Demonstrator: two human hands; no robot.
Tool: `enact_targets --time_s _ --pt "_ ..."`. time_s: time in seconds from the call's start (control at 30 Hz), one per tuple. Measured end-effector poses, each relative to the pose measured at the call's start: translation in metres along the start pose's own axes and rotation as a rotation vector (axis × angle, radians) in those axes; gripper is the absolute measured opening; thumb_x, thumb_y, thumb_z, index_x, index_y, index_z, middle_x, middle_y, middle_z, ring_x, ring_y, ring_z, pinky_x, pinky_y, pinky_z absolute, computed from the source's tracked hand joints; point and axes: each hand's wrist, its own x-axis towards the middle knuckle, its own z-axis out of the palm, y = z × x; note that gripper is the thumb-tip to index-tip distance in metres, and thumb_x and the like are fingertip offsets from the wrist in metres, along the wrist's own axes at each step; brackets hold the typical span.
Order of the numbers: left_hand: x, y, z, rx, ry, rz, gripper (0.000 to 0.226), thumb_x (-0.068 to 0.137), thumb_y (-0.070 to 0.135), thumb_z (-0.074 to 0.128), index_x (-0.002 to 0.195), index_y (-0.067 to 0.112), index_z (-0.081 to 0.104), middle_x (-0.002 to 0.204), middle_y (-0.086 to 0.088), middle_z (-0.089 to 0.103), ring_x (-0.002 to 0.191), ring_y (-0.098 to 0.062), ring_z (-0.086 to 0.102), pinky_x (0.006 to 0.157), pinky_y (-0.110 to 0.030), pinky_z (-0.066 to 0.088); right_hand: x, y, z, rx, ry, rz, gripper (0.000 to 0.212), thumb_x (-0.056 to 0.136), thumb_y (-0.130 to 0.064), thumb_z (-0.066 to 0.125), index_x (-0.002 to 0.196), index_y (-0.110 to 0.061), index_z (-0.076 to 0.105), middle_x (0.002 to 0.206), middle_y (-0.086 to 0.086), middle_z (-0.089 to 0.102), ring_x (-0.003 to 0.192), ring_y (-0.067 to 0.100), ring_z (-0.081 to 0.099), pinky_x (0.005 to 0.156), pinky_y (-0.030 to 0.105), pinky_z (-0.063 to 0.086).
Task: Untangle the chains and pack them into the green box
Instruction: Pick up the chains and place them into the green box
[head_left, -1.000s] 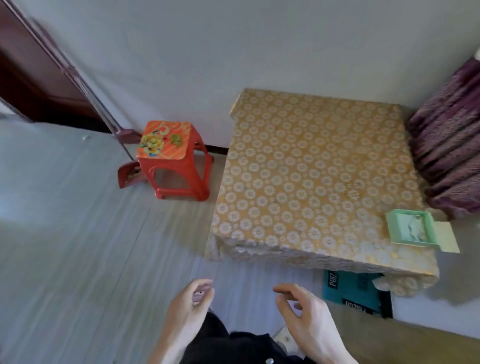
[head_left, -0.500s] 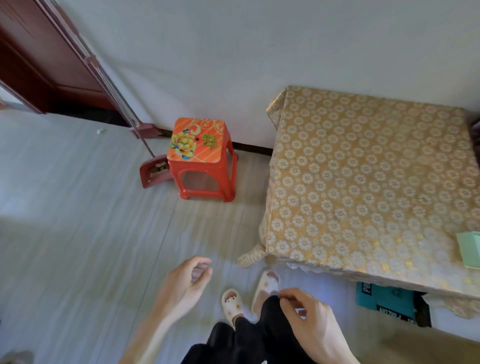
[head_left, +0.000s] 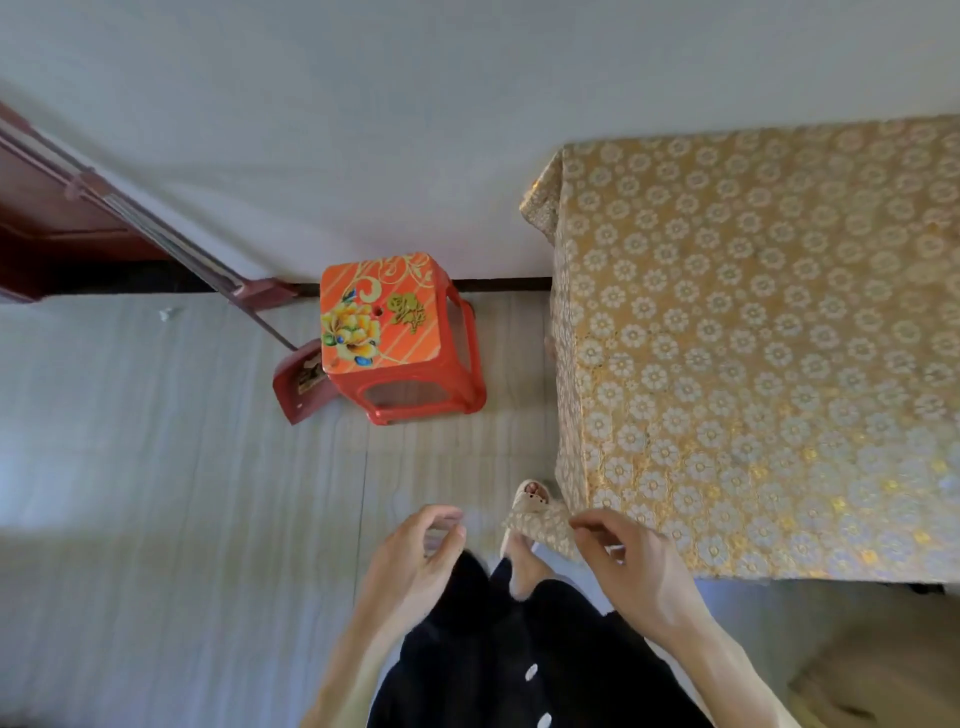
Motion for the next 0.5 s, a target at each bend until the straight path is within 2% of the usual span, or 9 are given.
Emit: enact_targets --time_s 0.13,0.27,0.4,0.5 --pt "0.044 0.036 -0.024 0.009 -0.068 0.026 0.019 0.100 0.041 0.055 0.117 0.038 0.062 0.111 0.028 0.064 0.098 0.013 0.059 0.077 -0.008 0.046 0.035 -0.027 -0.017 0.036 0.087 0.031 0.014 0.097 -0.029 0.061 0.100 -0.040 0.069 0.096 -0.028 0.069 0.094 -0.022 0.057 0.073 0.000 0.043" --pt "0.100 0.070 -0.038 0.079 -0.185 0.090 0.020 0.100 0.042 0.056 0.118 0.038 0.063 0.109 0.026 0.064 0.094 0.019 0.057 0.073 -0.005 0.044 0.069 -0.046 -0.032 0.073 0.144 0.077 0.014 0.098 -0.030 0.059 0.101 -0.039 0.068 0.096 -0.027 0.068 0.093 -0.021 0.058 0.074 0.002 0.044" --pt "0.163 0.104 -0.046 0.240 -0.351 0.193 0.024 0.100 0.046 0.054 0.120 0.037 0.063 0.113 0.024 0.064 0.098 0.011 0.059 0.076 -0.007 0.042 0.099 -0.056 -0.035 0.082 0.260 0.183 0.015 0.098 -0.035 0.057 0.107 -0.039 0.069 0.102 -0.024 0.069 0.094 -0.015 0.060 0.073 0.010 0.049" --pt "0.217 0.135 -0.050 0.396 -0.483 0.310 0.024 0.100 0.043 0.054 0.121 0.036 0.062 0.117 0.022 0.064 0.099 0.008 0.061 0.076 -0.009 0.043 0.120 -0.062 -0.031 0.180 0.384 0.256 0.013 0.098 -0.029 0.061 0.104 -0.032 0.072 0.097 -0.021 0.073 0.090 -0.013 0.063 0.073 0.005 0.047"
